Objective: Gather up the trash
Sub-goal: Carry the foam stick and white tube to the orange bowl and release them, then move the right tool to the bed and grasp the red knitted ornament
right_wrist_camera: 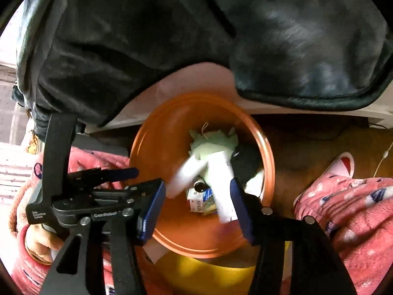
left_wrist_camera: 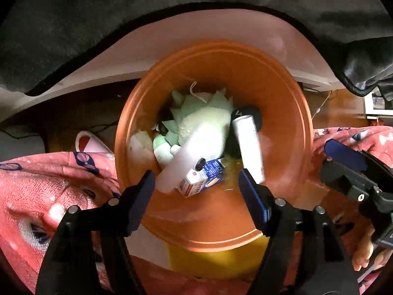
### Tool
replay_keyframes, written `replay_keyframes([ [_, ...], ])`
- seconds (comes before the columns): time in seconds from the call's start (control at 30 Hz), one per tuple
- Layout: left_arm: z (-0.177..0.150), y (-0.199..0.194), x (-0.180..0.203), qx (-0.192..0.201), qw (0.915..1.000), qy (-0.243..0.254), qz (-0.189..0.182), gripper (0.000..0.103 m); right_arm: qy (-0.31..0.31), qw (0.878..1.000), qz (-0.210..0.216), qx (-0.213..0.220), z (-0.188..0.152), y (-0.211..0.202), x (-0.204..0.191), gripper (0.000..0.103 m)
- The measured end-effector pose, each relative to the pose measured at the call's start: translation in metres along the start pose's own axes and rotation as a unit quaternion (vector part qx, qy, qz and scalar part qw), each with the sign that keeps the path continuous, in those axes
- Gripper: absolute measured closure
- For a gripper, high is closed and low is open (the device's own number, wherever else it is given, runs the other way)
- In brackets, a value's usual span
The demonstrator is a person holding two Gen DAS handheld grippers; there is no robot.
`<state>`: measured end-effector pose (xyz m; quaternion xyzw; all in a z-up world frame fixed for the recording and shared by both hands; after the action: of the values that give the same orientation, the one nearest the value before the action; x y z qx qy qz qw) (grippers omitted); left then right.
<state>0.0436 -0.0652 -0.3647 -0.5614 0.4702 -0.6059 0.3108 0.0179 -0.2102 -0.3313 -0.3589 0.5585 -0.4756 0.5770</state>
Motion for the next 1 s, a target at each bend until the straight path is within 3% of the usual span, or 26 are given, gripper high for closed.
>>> replay_keyframes([
  [0.33,-0.011,-0.025,-0.001,0.052,0.9986,0.002,0.005,0.034,0.004,1.0,-0.008,0.029,0.001,-0.017,0.001,0.046],
  [0.5,-0.02,-0.064,0.01,0.105,0.9942,0.021,0.006,0.034,-0.025,0.996,-0.033,0.084,0.002,-0.054,-0.009,0.041],
  [0.63,-0.035,-0.121,0.035,0.179,0.9816,0.064,0.015,0.034,-0.06,0.986,-0.048,0.151,0.006,-0.106,-0.023,0.032],
  [0.77,-0.042,-0.178,0.06,0.268,0.9573,0.1,0.044,0.022,-0.092,0.966,-0.064,0.235,0.018,-0.166,-0.038,0.021],
  [0.8,-0.043,-0.193,0.066,0.293,0.9482,0.111,0.053,0.022,-0.098,0.958,-0.064,0.261,0.027,-0.187,-0.043,0.018],
  [0.87,-0.041,-0.21,0.072,0.315,0.939,0.121,0.065,0.021,-0.103,0.946,-0.07,0.3,0.049,-0.215,-0.045,0.014],
  [1.0,-0.033,-0.235,0.076,0.343,0.9297,0.121,0.06,0.02,-0.104,0.929,-0.081,0.345,0.108,-0.253,-0.047,0.011],
])
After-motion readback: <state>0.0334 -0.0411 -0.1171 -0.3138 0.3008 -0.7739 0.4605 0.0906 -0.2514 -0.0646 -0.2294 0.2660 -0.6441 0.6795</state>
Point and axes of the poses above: each gripper's, at about its wrist camera, not at the fingertips, and y roughly the way its jaws point, x to its right, z to its top, the point moved 4 cm from there along y, roughly the way its jaws point, and after that the axes turned 10 degrees about -z, right-handed, at the moved point
